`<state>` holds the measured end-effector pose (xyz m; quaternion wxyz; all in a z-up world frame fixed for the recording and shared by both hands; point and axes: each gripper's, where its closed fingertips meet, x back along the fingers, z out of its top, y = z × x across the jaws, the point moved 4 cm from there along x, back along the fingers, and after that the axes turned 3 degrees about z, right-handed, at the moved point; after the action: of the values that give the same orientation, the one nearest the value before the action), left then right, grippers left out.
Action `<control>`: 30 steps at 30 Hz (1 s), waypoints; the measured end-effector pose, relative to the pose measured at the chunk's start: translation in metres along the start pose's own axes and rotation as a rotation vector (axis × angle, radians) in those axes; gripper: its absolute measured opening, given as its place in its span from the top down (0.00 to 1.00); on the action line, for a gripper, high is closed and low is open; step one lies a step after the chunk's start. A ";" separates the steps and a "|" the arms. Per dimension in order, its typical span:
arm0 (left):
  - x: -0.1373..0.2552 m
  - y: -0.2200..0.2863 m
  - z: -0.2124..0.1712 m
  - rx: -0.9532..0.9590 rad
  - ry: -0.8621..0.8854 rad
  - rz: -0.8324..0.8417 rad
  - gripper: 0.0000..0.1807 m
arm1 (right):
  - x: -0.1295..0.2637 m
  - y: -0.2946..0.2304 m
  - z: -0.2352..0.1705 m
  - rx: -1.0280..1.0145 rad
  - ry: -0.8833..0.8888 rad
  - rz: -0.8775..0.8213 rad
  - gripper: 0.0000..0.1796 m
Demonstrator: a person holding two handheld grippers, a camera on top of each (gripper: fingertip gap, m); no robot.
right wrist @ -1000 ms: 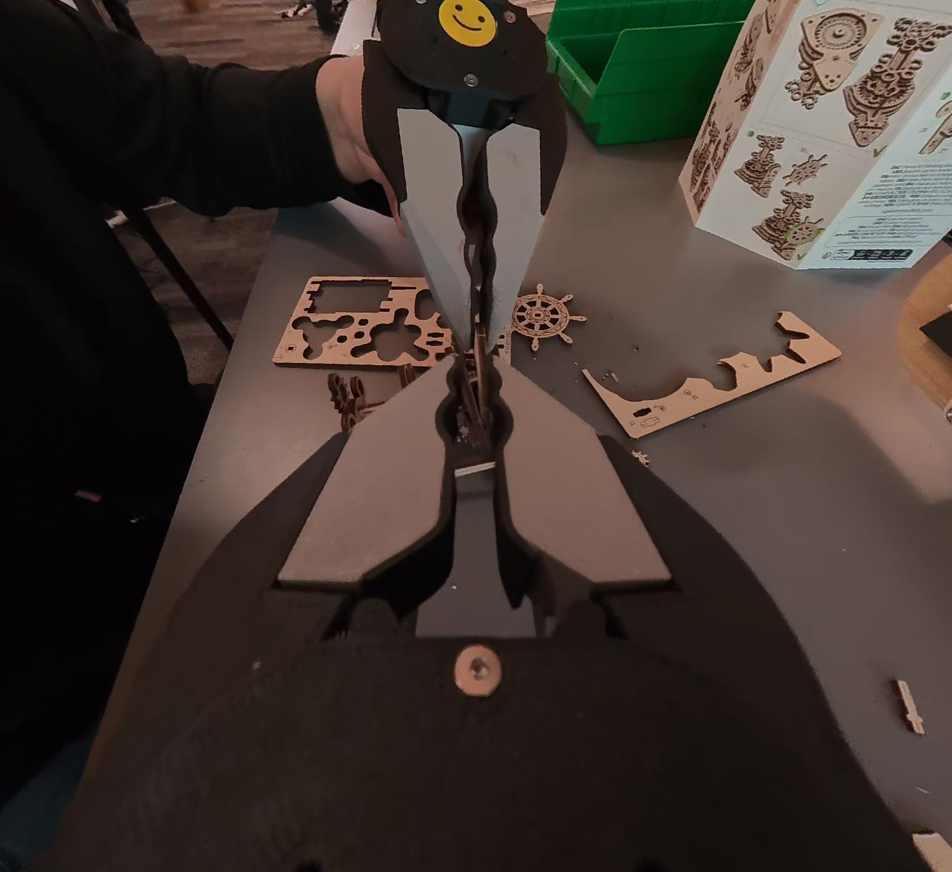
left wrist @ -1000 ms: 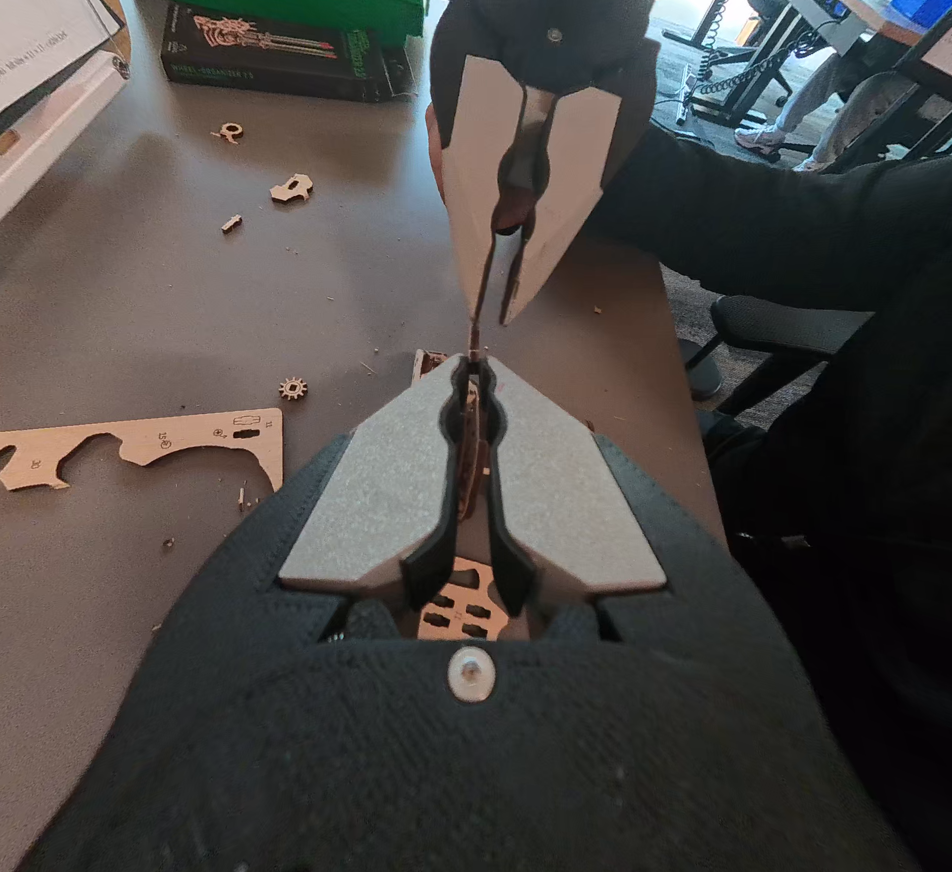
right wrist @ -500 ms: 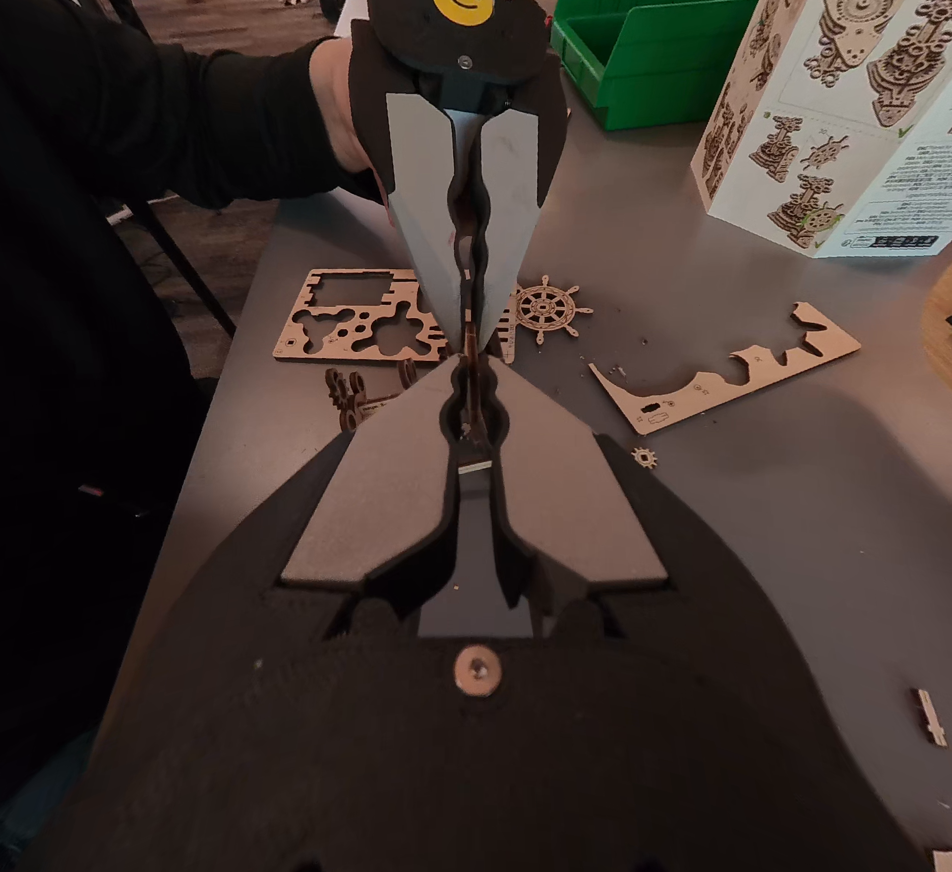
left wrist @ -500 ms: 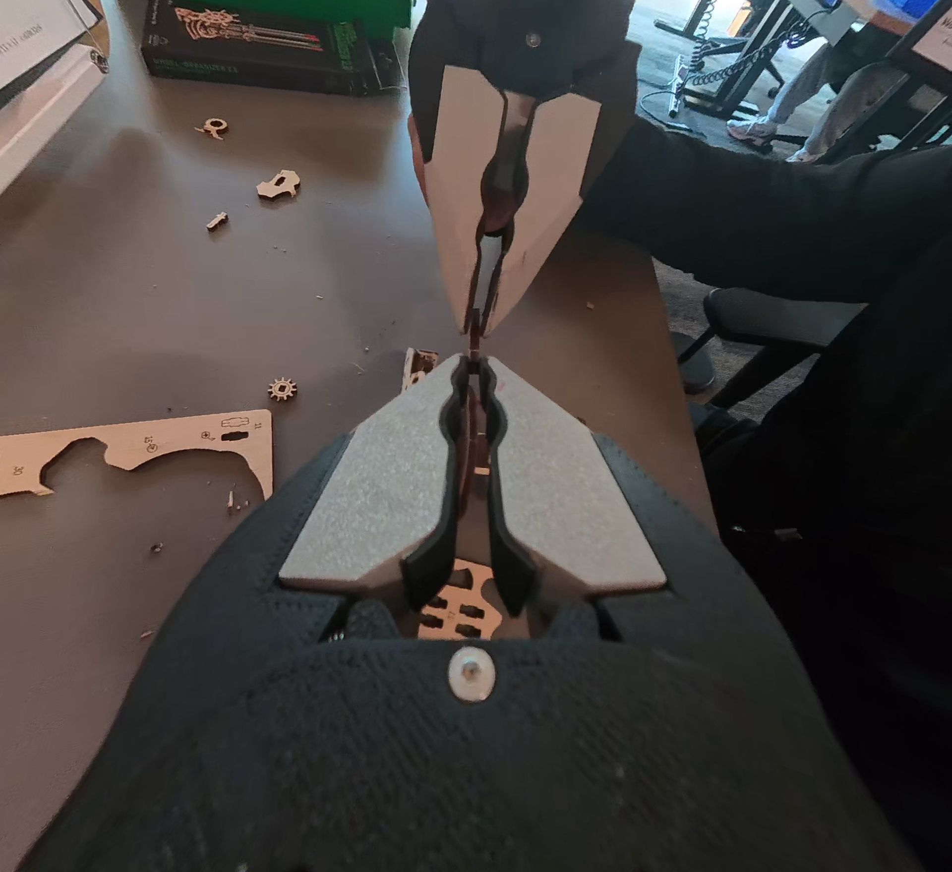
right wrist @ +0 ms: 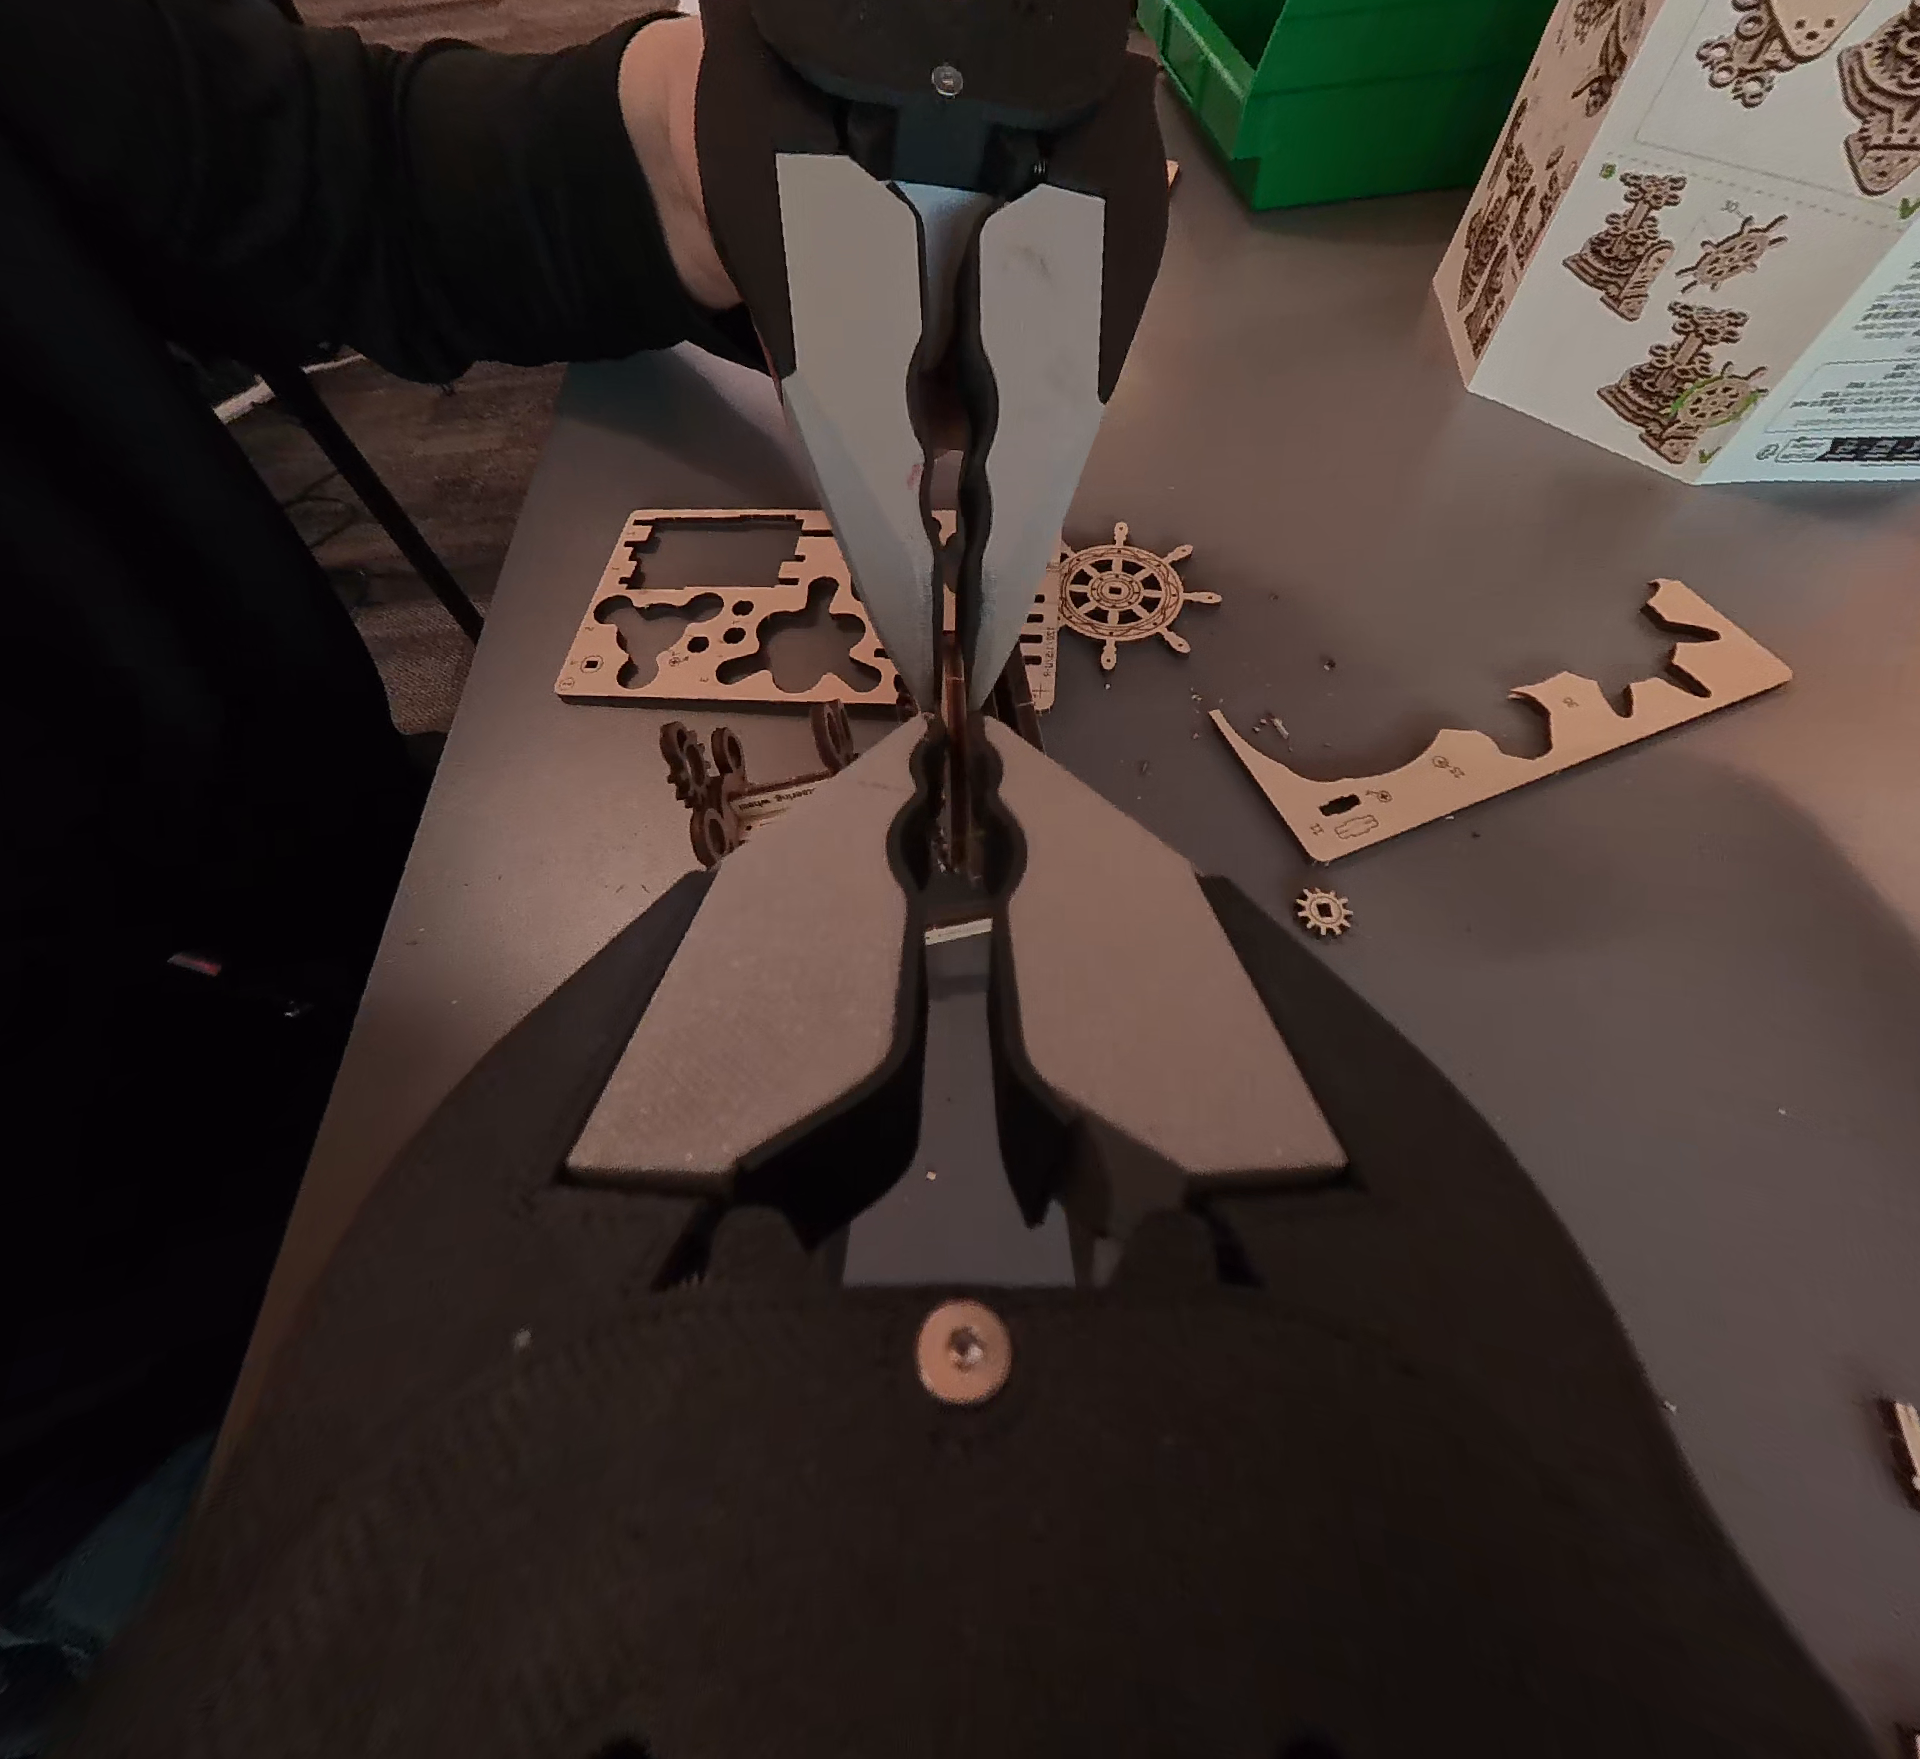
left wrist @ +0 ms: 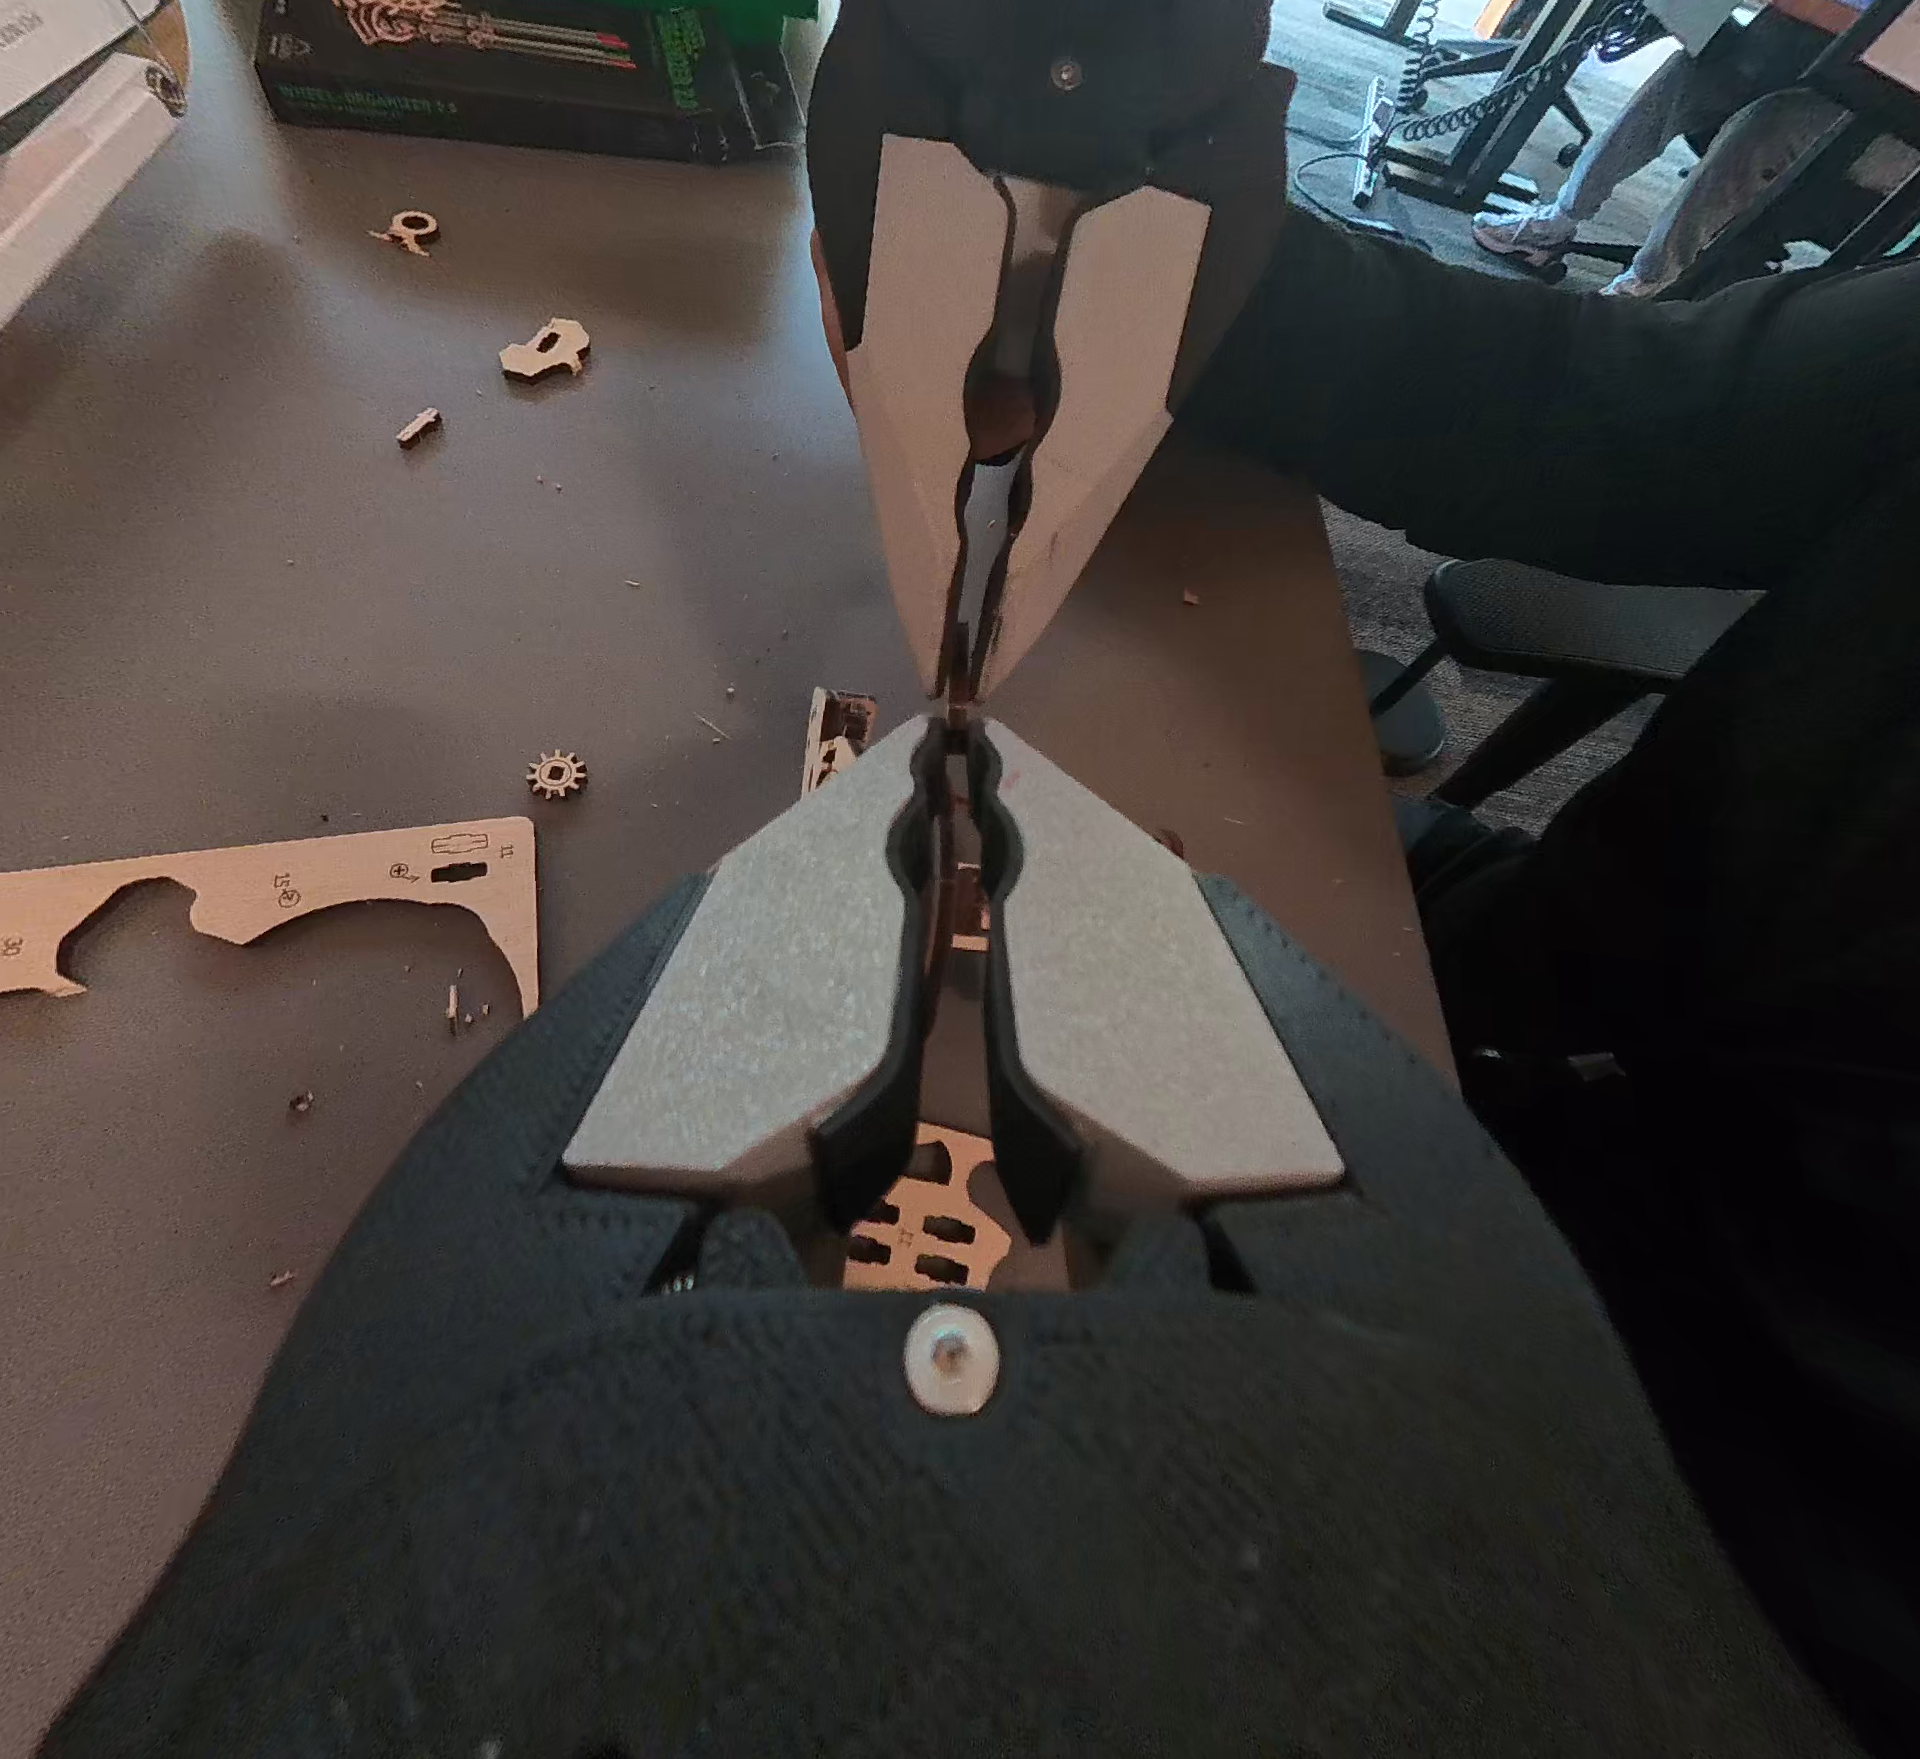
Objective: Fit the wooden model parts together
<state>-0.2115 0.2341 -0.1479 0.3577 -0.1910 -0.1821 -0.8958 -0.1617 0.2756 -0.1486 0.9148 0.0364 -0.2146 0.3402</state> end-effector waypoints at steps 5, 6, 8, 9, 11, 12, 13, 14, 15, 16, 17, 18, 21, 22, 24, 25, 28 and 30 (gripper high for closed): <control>0.000 0.001 0.001 0.003 0.008 -0.005 0.99 | 0.001 -0.001 0.001 0.017 0.001 0.001 1.00; 0.001 0.000 0.002 0.001 0.013 -0.004 0.99 | 0.002 -0.001 0.002 0.021 0.009 -0.001 1.00; 0.005 0.000 0.005 -0.007 0.021 -0.002 0.99 | 0.003 0.000 0.004 0.014 0.035 0.000 1.00; 0.008 -0.001 0.006 -0.017 0.013 0.007 0.94 | 0.004 0.003 0.003 0.004 0.046 -0.005 1.00; 0.015 -0.006 0.005 -0.054 -0.014 0.058 0.80 | 0.008 0.007 0.003 -0.029 0.080 0.003 1.00; 0.017 -0.008 0.002 -0.088 -0.038 0.085 0.75 | 0.009 0.009 0.004 -0.042 0.104 0.011 1.00; 0.019 -0.011 -0.003 -0.129 -0.071 0.117 0.75 | 0.010 0.010 0.004 -0.050 0.120 0.017 1.00; 0.019 -0.015 -0.008 -0.168 -0.107 0.147 0.78 | 0.010 0.010 0.003 -0.052 0.118 0.019 1.00; 0.018 -0.017 -0.014 -0.194 -0.135 0.160 0.79 | 0.009 0.011 0.002 -0.047 0.109 0.017 1.00; 0.017 -0.015 -0.015 -0.191 -0.123 0.142 0.80 | 0.008 0.011 0.001 -0.039 0.099 0.013 1.00; 0.016 -0.014 -0.015 -0.177 -0.117 0.120 0.82 | 0.007 0.010 0.000 -0.029 0.090 0.012 1.00; 0.016 -0.014 -0.015 -0.165 -0.115 0.102 0.83 | 0.005 0.009 0.000 -0.017 0.081 0.008 1.00; 0.017 -0.014 -0.018 -0.163 -0.113 0.073 0.82 | 0.001 0.003 0.001 0.038 0.072 0.012 1.00; 0.017 -0.014 -0.019 -0.162 -0.111 0.062 0.82 | -0.001 0.003 0.001 0.056 0.066 0.001 1.00; 0.016 -0.014 -0.020 -0.151 -0.101 0.039 0.83 | -0.003 0.003 -0.001 0.082 0.048 -0.009 1.00; 0.015 -0.014 -0.020 -0.147 -0.096 0.028 0.84 | -0.005 0.003 -0.002 0.092 0.039 -0.014 1.00; 0.013 -0.011 -0.020 -0.143 -0.078 -0.012 0.90 | -0.009 0.004 -0.006 0.116 -0.003 -0.033 1.00; 0.013 -0.011 -0.020 -0.144 -0.073 -0.020 0.91 | -0.009 0.004 -0.007 0.133 -0.012 -0.046 1.00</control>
<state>-0.2326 0.2251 -0.1611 0.3273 -0.2469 -0.1318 -0.9025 -0.1679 0.2750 -0.1587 0.9166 0.1041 -0.1962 0.3325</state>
